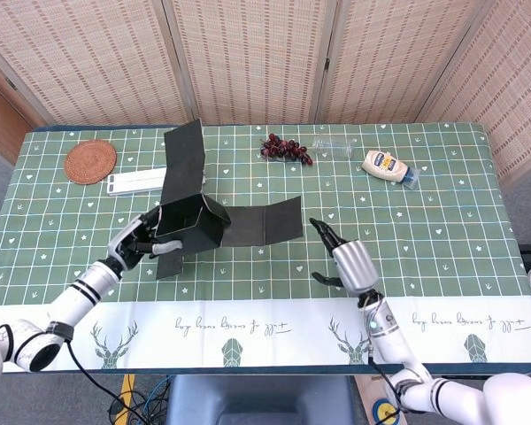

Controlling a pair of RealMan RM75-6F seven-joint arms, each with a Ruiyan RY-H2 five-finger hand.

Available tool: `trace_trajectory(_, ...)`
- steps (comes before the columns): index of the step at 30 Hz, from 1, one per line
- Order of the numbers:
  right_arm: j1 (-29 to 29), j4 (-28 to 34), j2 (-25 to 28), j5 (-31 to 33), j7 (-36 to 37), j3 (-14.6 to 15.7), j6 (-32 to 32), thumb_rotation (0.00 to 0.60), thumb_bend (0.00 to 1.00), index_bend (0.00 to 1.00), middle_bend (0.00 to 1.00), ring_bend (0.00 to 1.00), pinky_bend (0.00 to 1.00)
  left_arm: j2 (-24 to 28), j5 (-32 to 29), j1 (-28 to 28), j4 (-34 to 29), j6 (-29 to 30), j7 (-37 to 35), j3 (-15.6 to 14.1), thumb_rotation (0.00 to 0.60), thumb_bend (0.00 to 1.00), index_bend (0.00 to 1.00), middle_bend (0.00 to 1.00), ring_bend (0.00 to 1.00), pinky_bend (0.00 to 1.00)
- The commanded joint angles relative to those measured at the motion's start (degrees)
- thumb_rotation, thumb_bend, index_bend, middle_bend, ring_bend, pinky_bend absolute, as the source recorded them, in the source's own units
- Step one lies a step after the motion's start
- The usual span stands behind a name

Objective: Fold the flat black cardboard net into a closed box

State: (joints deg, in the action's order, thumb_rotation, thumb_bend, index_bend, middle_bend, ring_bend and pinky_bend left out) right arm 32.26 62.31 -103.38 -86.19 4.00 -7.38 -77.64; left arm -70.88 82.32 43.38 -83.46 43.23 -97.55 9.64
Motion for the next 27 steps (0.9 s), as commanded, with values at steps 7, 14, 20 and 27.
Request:
trace_trajectory(7, 5.7, 0.2, -2.9, -0.6, -1.0, -2.0, 6.1, 0.600, 0.01, 0.00, 0.16, 0.60, 1.00, -0.4, 0.5, 0.7, -1.3, -0.8, 2.0, -0.1, 0.600, 0.17, 0.22, 0.17, 0.63, 0.91)
trace_trajectory(14, 7.3, 0.6, -3.7, -3.0, -1.6, -2.2, 4.8, 0.600, 0.04, 0.00, 0.18, 0.62, 1.00, -1.1, 0.5, 1.0, -1.3, -1.5, 6.2, -0.7, 0.600, 0.17, 0.22, 0.17, 0.63, 0.91)
trace_trajectory(20, 6.8, 1.6, -3.0, -4.2, -2.1, -2.1, 2.5, 0.600, 0.06, 0.00, 0.20, 0.63, 1.00, -2.1, 1.8, 1.1, -0.1, -0.9, 9.8, -1.8, 0.600, 0.17, 0.22, 0.17, 0.63, 0.91)
trace_trajectory(27, 5.9, 2.2, -1.6, -5.7, -3.7, -1.4, 0.0, 0.600, 0.08, 0.00, 0.22, 0.64, 1.00, -2.8, 2.6, 1.3, 1.0, -0.4, 12.0, -2.6, 0.600, 0.17, 0.22, 0.17, 0.63, 0.91)
